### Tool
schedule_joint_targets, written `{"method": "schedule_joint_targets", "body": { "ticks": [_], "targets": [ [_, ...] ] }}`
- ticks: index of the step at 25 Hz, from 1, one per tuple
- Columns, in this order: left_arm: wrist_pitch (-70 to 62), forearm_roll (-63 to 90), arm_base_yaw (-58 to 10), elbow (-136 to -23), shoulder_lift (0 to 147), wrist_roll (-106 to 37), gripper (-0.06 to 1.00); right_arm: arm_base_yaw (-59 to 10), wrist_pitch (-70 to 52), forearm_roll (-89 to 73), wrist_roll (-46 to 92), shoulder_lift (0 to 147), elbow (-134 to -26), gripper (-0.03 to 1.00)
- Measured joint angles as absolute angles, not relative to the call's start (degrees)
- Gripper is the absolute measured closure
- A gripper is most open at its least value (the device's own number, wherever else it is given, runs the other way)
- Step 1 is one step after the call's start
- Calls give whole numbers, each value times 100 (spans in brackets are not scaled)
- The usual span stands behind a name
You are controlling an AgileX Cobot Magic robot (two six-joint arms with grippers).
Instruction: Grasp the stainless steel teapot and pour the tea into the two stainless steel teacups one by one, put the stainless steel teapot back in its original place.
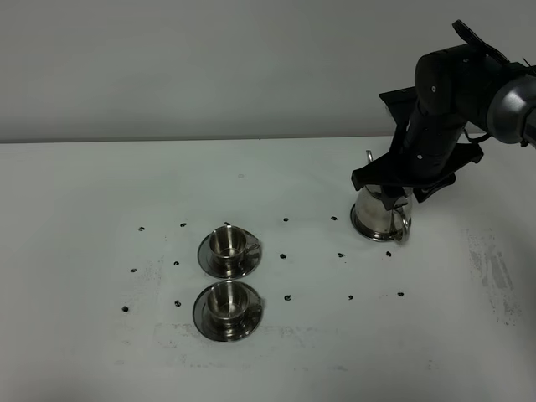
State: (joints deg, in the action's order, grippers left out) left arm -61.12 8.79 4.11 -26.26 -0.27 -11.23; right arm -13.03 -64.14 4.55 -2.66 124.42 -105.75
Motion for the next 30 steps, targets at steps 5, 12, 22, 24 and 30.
{"method": "schedule_joint_targets", "body": {
  "ticks": [5,12,22,24,30],
  "targets": [
    [-6112,879,411,-2626,-27,-1123,56,-1281,-6353,464,-252,12538,-10575,53],
    [-6112,879,411,-2626,-27,-1123,56,-1245,-6339,470,-138,12755,-10575,53],
    [-6112,879,411,-2626,-27,-1123,56,-1196,-6268,465,0,12794,-10575,53],
    [-6112,879,411,-2626,-27,-1123,56,-1196,-6254,471,0,12807,-10575,53],
    [-6111,879,411,-2626,-27,-1123,56,-1196,-6185,465,40,12877,-10575,54]
  ]
}}
